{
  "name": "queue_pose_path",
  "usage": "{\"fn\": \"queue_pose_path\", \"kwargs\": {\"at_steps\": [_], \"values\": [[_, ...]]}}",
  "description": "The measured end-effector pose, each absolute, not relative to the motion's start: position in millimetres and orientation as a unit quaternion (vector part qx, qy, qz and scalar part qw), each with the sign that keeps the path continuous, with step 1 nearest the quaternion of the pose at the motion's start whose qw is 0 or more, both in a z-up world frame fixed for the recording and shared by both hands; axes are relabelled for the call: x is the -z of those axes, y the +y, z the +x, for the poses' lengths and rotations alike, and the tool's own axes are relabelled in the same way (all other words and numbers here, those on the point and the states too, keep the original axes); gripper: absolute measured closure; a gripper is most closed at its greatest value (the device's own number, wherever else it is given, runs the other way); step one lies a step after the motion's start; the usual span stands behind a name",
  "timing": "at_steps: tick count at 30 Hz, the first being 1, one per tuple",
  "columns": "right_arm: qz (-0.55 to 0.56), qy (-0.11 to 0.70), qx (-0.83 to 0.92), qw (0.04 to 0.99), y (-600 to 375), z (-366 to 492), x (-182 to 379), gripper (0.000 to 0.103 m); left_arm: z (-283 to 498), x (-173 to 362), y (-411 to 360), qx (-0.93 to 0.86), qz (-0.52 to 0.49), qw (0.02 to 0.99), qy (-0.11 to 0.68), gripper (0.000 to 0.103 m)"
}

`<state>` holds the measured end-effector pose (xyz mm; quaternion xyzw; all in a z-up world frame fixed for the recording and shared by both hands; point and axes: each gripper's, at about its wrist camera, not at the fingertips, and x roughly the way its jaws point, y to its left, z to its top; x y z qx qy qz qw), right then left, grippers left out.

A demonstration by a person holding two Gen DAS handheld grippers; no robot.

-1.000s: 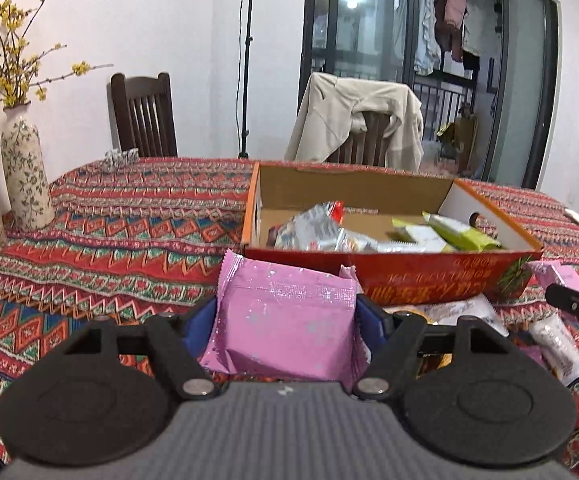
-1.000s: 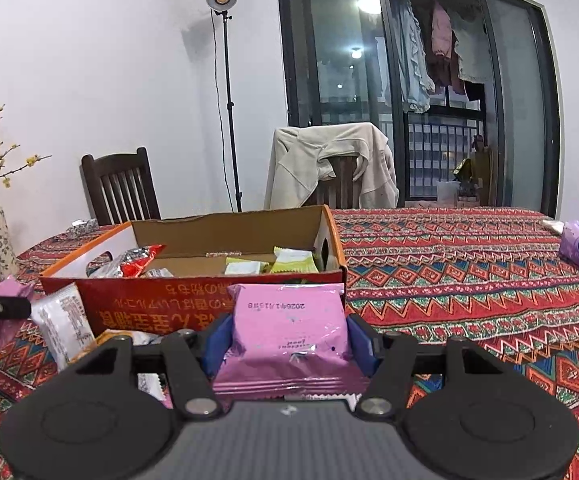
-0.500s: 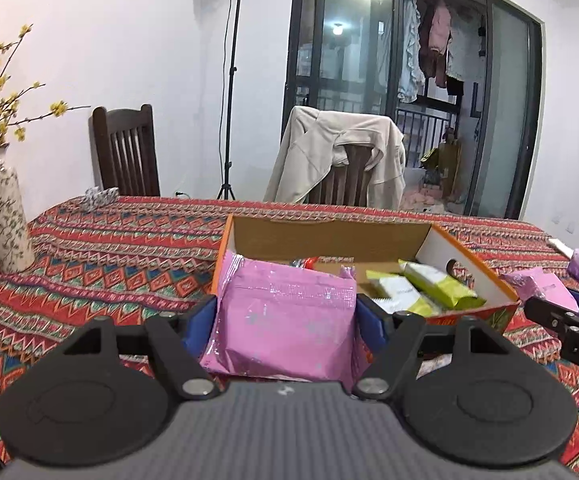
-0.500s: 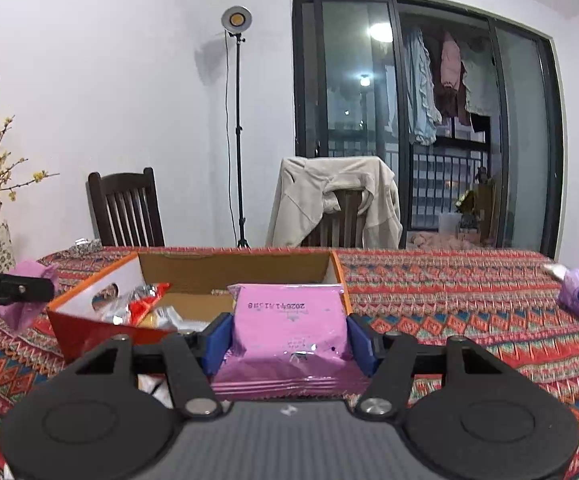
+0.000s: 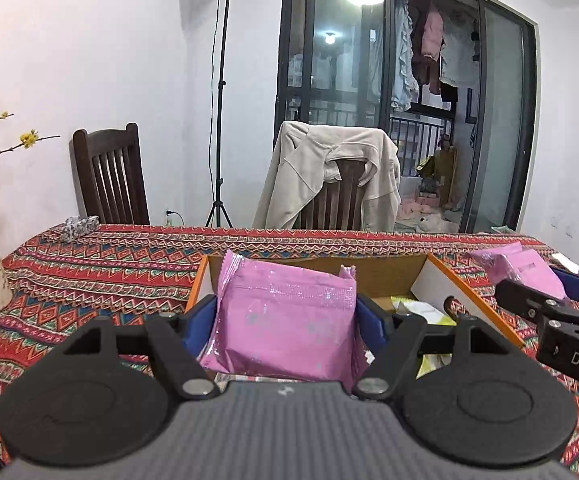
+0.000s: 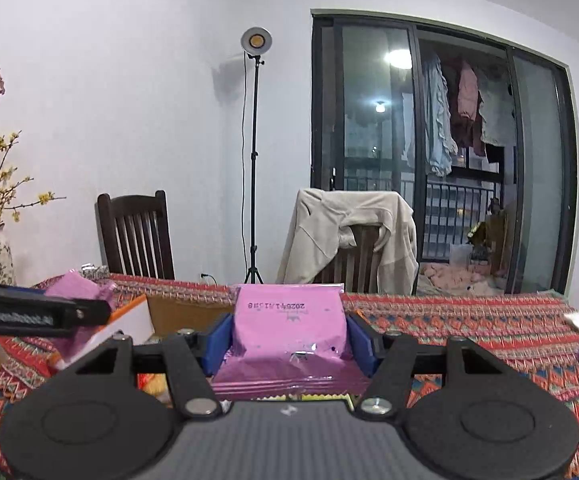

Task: Organize snacks
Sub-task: 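Carry both pink packets over the box and open both tools to release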

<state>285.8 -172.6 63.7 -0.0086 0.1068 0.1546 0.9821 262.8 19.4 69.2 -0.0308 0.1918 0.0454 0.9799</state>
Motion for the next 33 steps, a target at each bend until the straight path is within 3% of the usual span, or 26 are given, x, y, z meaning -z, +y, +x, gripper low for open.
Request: {"fn": "queue_pose_path", "kwargs": {"at_steps": [12,24,28,29,31,33], "values": [[0.002,0.097,-0.143,0.985,-156.3,336.7,-63.8,0.042,321.5,-58.7,34.9,-0.087,-0.070,0.974,0.199,0.030],[0.005,0.166,-0.150,0.975,-159.9,365.5,-21.0,0.042,334.7,-25.9,40.3,-0.090,-0.055,0.970,0.221,0.029],[0.007,0.170,-0.148,0.974,-160.7,363.0,-17.1,0.039,331.0,-23.2,41.5,-0.082,-0.062,0.971,0.215,0.021],[0.009,0.170,-0.147,0.974,-161.7,362.6,-17.4,0.036,328.9,-24.0,41.9,-0.082,-0.063,0.972,0.209,0.017],[0.021,0.170,-0.151,0.974,-165.6,363.7,-17.0,0.006,324.7,-25.8,42.2,-0.085,-0.065,0.975,0.196,0.000],[0.030,0.162,-0.147,0.975,-169.7,361.4,-17.2,0.000,320.3,-27.4,43.4,-0.084,-0.071,0.977,0.182,0.000]]}}
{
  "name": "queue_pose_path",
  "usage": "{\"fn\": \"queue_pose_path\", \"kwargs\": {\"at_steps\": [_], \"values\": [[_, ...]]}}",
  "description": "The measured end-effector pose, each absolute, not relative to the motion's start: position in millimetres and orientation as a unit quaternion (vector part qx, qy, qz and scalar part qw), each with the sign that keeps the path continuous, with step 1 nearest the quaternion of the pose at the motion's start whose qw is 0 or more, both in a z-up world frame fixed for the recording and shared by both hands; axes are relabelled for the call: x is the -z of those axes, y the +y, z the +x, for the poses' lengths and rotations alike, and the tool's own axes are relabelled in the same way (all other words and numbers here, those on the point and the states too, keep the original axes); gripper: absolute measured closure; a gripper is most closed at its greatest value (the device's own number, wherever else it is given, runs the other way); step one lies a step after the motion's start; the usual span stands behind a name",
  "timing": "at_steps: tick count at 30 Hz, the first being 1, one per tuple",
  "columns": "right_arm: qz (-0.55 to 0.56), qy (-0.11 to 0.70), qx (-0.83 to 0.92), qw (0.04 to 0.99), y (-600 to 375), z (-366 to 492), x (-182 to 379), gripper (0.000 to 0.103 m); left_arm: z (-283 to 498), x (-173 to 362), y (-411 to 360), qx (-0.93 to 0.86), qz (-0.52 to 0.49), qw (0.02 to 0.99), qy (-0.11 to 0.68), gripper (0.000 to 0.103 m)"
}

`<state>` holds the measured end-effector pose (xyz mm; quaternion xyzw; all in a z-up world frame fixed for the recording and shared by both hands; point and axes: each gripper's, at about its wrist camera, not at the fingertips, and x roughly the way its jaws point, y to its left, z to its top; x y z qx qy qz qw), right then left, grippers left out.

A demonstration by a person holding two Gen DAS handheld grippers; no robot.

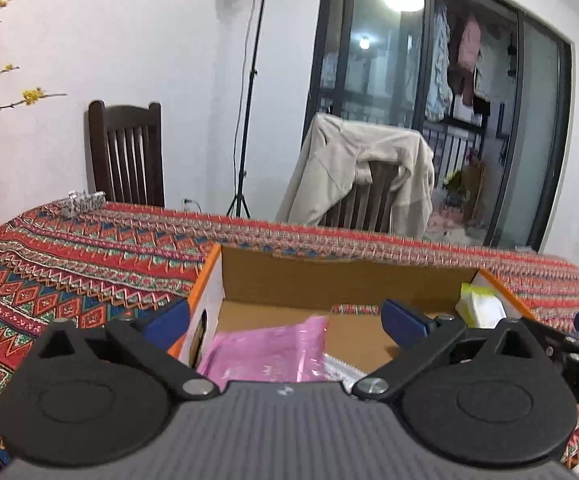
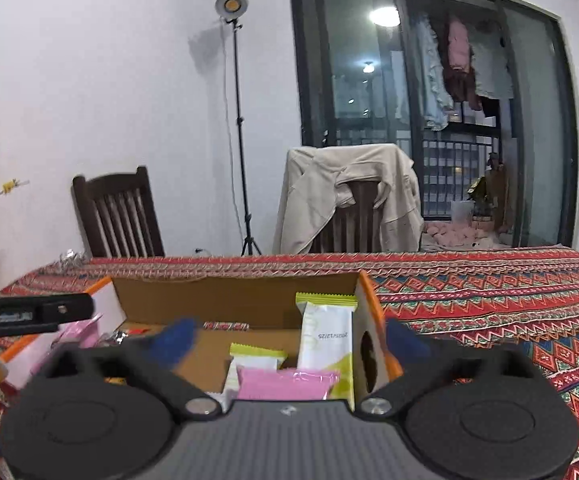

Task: Organize snacks
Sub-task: 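Carry both pink packets over the box and open both tools to release, then withdraw from the box and grasp a white packet with the right tool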

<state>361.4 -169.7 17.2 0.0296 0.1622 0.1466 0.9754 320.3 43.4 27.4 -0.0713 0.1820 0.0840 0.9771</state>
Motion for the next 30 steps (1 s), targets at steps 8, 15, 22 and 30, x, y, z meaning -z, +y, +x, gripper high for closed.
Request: {"fn": "queue_pose_path", "kwargs": {"at_steps": [8,15,22,30], "values": [[0.031,0.167,-0.139,0.976,-172.6,363.5,-16.4,0.000,321.7,-27.9,45.0,-0.090,-0.086,0.975,0.186,0.000],[0.025,0.165,-0.132,0.977,-171.3,362.0,-19.9,0.000,317.6,-36.4,45.6,-0.083,-0.094,0.974,0.189,0.000],[0.000,0.136,-0.119,0.984,-173.4,339.4,-41.6,0.000,294.0,-67.3,44.2,-0.069,-0.107,0.978,0.162,0.000],[-0.007,0.129,-0.117,0.985,-184.8,297.8,-52.9,0.000,247.3,-83.9,40.1,-0.061,-0.093,0.985,0.132,0.000]]}}
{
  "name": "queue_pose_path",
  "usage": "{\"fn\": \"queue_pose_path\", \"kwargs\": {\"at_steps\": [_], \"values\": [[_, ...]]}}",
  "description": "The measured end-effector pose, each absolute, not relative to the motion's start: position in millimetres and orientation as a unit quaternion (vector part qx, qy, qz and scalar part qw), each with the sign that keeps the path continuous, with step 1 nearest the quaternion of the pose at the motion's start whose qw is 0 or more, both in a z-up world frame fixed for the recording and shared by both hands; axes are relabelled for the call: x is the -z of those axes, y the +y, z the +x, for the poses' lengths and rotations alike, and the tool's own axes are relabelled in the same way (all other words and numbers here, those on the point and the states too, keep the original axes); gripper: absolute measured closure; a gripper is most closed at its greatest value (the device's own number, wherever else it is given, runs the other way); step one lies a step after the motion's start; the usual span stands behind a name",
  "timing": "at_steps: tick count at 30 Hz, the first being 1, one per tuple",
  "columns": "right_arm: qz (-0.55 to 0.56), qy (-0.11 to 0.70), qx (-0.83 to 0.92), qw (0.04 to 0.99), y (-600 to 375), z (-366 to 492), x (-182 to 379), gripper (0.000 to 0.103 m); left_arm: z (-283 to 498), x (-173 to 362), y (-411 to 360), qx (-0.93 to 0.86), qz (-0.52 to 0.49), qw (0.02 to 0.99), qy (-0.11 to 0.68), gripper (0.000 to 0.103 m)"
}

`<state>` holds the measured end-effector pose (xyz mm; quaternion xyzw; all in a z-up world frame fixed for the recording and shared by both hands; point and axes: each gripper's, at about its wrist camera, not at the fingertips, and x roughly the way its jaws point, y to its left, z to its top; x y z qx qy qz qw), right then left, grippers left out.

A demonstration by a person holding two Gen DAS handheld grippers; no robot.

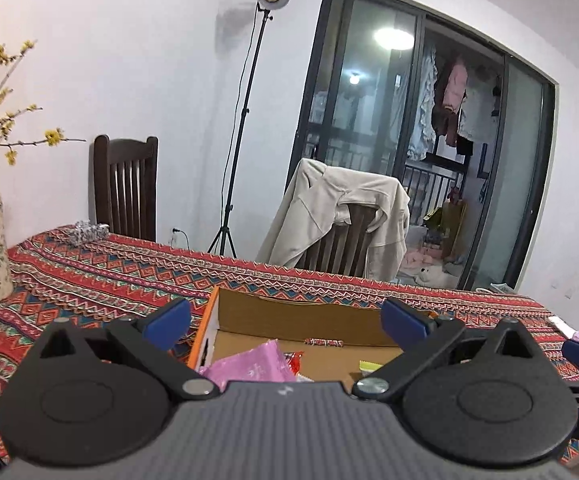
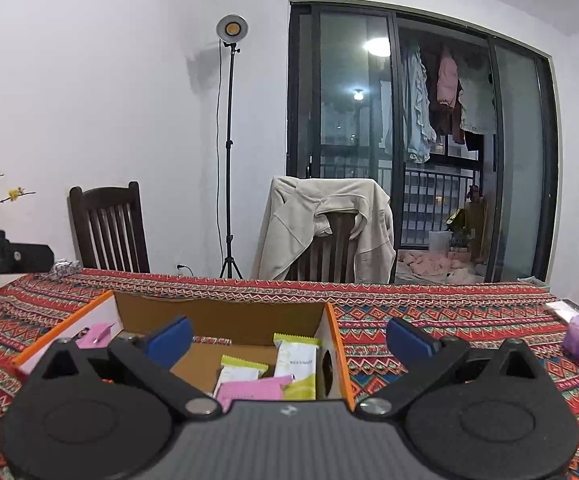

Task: Organize snacks
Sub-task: 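Withdraw from the box and grasp a white packet with the right tool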

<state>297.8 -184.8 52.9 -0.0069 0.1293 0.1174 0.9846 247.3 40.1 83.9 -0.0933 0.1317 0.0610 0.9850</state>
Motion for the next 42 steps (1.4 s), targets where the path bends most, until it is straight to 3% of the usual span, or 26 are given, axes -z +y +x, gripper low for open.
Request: {"fn": "queue_pose_path", "kwargs": {"at_steps": [18,29,33,36,39,42], "values": [[-0.006,0.169,-0.129,0.977,-224.9,205.7,-9.0,0.000,152.3,-22.2,69.3,-0.093,-0.071,0.976,0.181,0.000],[-0.026,0.227,-0.108,0.968,-231.5,196.6,16.8,0.000,153.4,10.4,86.8,-0.110,-0.088,0.966,0.216,0.000],[-0.037,0.251,-0.096,0.963,-229.7,211.5,20.2,0.020,153.2,12.5,87.4,-0.105,-0.092,0.966,0.216,0.000],[-0.039,0.280,-0.098,0.954,-229.8,230.0,25.5,0.022,154.5,13.5,88.5,-0.105,-0.097,0.965,0.219,0.000],[-0.033,0.313,-0.103,0.944,-229.7,248.0,33.8,0.035,154.5,13.9,88.0,-0.107,-0.096,0.965,0.219,0.000],[-0.018,0.336,-0.108,0.935,-230.4,262.2,41.1,0.035,154.8,14.1,87.7,-0.110,-0.095,0.965,0.219,0.000]]}}
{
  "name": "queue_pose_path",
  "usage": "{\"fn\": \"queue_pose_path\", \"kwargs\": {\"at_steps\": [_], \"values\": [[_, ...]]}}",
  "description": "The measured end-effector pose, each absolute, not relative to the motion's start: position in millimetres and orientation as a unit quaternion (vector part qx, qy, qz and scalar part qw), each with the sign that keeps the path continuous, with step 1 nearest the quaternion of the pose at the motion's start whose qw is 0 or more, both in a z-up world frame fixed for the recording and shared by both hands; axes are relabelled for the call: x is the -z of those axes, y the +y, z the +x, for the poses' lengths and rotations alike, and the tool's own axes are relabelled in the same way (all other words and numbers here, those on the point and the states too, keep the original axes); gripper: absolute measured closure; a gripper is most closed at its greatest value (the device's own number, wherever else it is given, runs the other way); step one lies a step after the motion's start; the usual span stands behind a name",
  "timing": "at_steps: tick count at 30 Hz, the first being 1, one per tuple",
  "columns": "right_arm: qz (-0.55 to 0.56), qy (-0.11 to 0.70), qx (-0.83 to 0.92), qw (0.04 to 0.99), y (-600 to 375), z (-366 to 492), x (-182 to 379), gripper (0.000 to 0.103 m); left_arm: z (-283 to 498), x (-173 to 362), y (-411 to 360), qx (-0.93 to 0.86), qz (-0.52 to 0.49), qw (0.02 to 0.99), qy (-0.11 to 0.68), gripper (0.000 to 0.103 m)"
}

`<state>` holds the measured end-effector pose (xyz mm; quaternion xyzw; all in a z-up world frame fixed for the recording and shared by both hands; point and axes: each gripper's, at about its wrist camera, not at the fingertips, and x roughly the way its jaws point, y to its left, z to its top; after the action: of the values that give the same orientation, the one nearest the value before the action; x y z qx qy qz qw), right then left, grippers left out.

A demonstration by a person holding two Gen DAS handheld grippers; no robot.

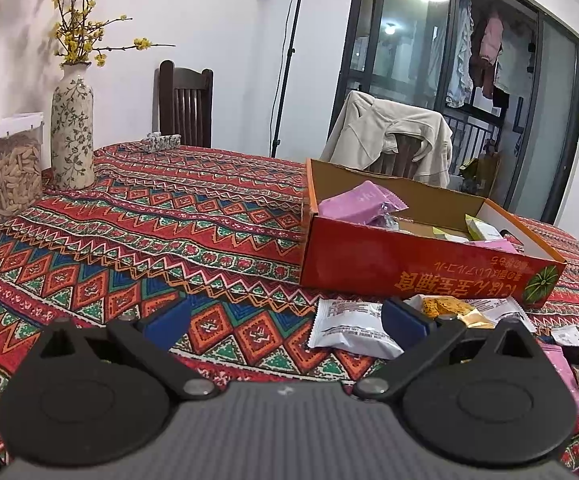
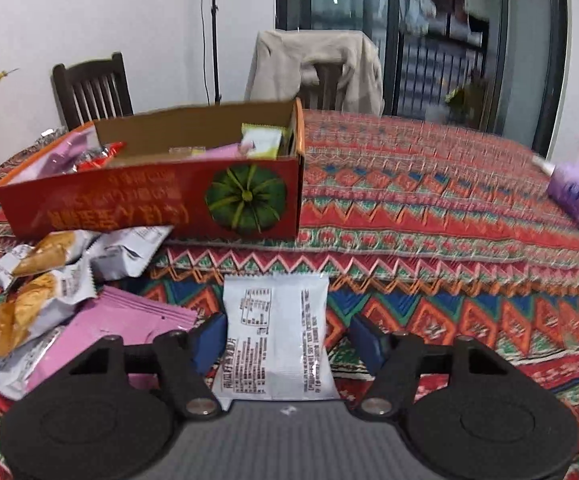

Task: Organize snacks
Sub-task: 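Withdraw from the box and grasp a white packet with the right tool, then grasp the yellow chip bag with the left tool while the right tool holds the white packet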

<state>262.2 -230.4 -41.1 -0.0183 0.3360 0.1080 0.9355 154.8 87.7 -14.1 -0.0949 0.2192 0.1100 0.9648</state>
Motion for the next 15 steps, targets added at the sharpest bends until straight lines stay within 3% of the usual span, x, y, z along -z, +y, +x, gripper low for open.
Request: {"fn": "queue_pose_path", "kwargs": {"at_steps": [3,9,15], "values": [[-0.021,0.335,-0.110,0.935,-227.2,266.5,43.4,0.037,156.3,14.4,87.8,-0.111,-0.095,0.964,0.222,0.000],[-0.027,0.312,-0.121,0.942,-222.2,256.3,43.1,0.060,158.7,15.3,86.5,-0.111,-0.091,0.963,0.227,0.000],[0.003,0.255,-0.113,0.960,-231.7,234.0,29.9,0.062,159.1,15.7,86.4,-0.113,-0.091,0.962,0.229,0.000]]}}
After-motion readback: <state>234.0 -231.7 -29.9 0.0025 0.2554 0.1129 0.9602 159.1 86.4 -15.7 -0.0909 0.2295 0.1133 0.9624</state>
